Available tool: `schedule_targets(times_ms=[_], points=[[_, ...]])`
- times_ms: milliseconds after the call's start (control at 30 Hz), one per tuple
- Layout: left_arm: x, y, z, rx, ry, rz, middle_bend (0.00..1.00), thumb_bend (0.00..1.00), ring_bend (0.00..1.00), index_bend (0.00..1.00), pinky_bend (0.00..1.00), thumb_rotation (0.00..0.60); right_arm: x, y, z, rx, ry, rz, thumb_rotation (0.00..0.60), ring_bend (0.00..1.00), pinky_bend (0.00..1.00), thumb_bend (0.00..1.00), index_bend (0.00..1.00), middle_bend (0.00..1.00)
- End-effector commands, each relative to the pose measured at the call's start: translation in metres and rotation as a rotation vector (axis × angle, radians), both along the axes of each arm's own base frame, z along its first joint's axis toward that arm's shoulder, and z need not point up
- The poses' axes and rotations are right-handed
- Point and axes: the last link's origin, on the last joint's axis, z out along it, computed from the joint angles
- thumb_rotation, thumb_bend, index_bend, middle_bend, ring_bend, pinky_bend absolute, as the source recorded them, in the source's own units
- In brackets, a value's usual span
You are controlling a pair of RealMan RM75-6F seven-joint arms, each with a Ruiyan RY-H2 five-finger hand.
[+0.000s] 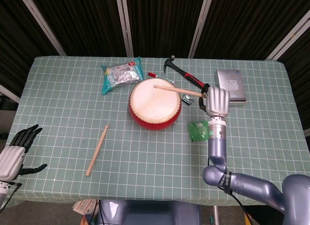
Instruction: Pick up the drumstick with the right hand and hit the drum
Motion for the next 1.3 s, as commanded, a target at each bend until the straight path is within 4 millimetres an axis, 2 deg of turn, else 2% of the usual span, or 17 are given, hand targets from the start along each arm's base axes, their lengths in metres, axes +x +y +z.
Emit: schedule_targets(times_ms=[33, 200, 433, 600, 767, 900, 1000, 1100, 1300], points=[[0.0, 0.0, 0.0, -0.002, -0.003, 0.002, 0.0, 0.0, 0.0, 0.0, 0.0, 0.6, 0.006, 0.005, -0.033, 0.004, 0.443, 0.203, 0.6, 1.0, 1.0, 0.56, 0.96, 1.0], [-0.001, -0.001, 0.0, -0.001, 0.0, 0.004, 0.0, 0.0, 0.0, 0.0, 0.0, 0.6, 0.008, 0.002, -0.015, -0.043, 0.323, 0.163, 0.6, 1.0, 1.0, 0.56, 0.96, 1.0], [-0.001, -0.002, 0.0, 0.003, 0.001, 0.011, 0.0, 0.0, 0.0, 0.0, 0.0, 0.6, 0.005, 0.015, 0.023, -0.102, 0.022, 0.085, 0.6, 1.0, 1.0, 0.56, 0.96, 1.0], [-0.001, -0.002, 0.0, 0.002, -0.003, 0.015, 0.0, 0.0, 0.0, 0.0, 0.0, 0.6, -0.014, 0.045, 0.045, -0.068, -0.064, 0.071, 0.6, 1.0, 1.0, 0.56, 0.96, 1.0], [0.0, -0.003, -0.001, -0.001, -0.007, 0.018, 0.0, 0.0, 0.0, 0.0, 0.0, 0.6, -0.046, 0.084, 0.052, 0.001, -0.071, 0.059, 0.6, 1.0, 1.0, 0.56, 0.96, 1.0], [0.002, -0.003, -0.001, 0.002, -0.001, 0.007, 0.0, 0.0, 0.0, 0.0, 0.0, 0.6, -0.069, 0.111, 0.051, 0.059, -0.058, 0.027, 0.6, 1.0, 1.0, 0.56, 0.96, 1.0], [0.003, -0.004, -0.002, 0.008, 0.006, -0.008, 0.0, 0.0, 0.0, 0.0, 0.0, 0.6, -0.087, 0.129, 0.042, 0.11, -0.016, 0.003, 0.6, 1.0, 1.0, 0.56, 0.96, 1.0], [0.004, -0.005, -0.002, 0.013, 0.011, -0.022, 0.0, 0.0, 0.0, 0.0, 0.0, 0.6, -0.099, 0.142, 0.028, 0.155, 0.0, -0.022, 0.6, 1.0, 1.0, 0.56, 0.96, 1.0], [0.004, -0.007, -0.002, 0.017, 0.012, -0.031, 0.0, 0.0, 0.0, 0.0, 0.0, 0.6, -0.108, 0.158, -0.007, 0.21, -0.003, -0.057, 0.6, 1.0, 1.0, 0.56, 0.96, 1.0]])
